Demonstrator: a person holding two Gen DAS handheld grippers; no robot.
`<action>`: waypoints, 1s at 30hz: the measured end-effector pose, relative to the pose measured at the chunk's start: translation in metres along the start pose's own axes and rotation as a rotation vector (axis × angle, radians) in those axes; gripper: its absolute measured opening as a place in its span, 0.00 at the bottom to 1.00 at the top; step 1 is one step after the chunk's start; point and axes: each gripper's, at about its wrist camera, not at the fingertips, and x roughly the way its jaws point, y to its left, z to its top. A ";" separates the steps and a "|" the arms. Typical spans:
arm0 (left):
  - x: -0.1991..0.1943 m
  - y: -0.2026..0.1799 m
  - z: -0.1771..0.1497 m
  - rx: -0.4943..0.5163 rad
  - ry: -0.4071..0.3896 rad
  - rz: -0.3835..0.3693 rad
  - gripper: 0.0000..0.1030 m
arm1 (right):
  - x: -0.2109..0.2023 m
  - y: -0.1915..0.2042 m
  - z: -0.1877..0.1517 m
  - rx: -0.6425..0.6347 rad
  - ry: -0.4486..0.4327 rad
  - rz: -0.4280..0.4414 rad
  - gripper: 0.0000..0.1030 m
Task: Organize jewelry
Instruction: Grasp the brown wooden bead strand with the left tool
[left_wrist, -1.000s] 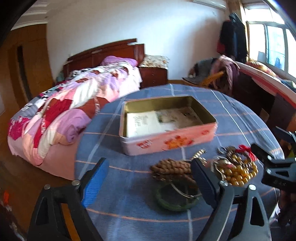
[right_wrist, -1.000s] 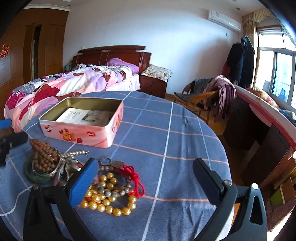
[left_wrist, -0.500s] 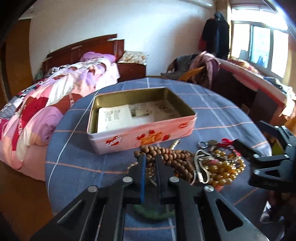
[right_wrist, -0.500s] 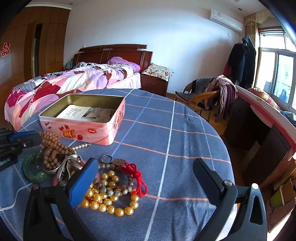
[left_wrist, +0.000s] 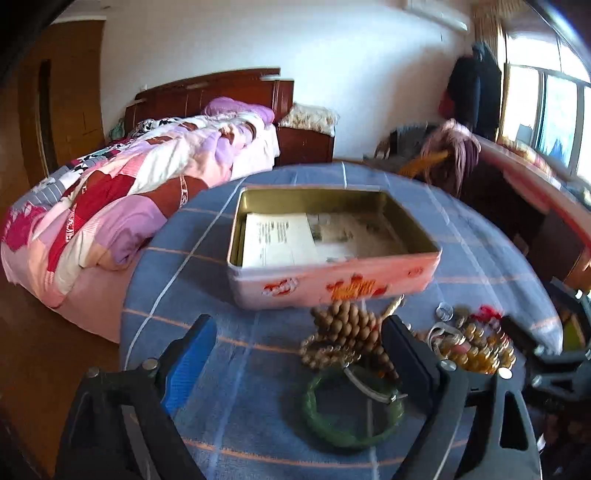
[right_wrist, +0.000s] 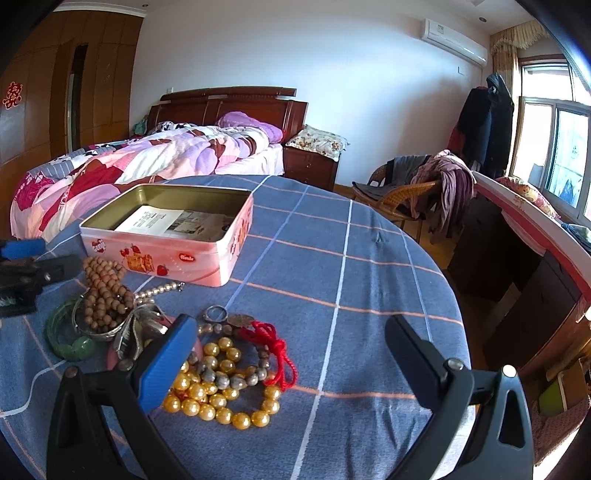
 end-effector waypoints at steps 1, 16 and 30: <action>0.000 -0.001 0.002 0.004 0.001 -0.016 0.88 | 0.000 0.001 0.000 -0.001 0.000 -0.001 1.00; 0.010 -0.022 0.006 0.100 0.009 -0.118 0.20 | 0.002 0.002 0.000 -0.001 0.001 0.003 1.00; -0.043 0.001 0.019 0.083 -0.156 -0.099 0.19 | 0.011 -0.024 0.003 0.018 0.056 0.005 0.86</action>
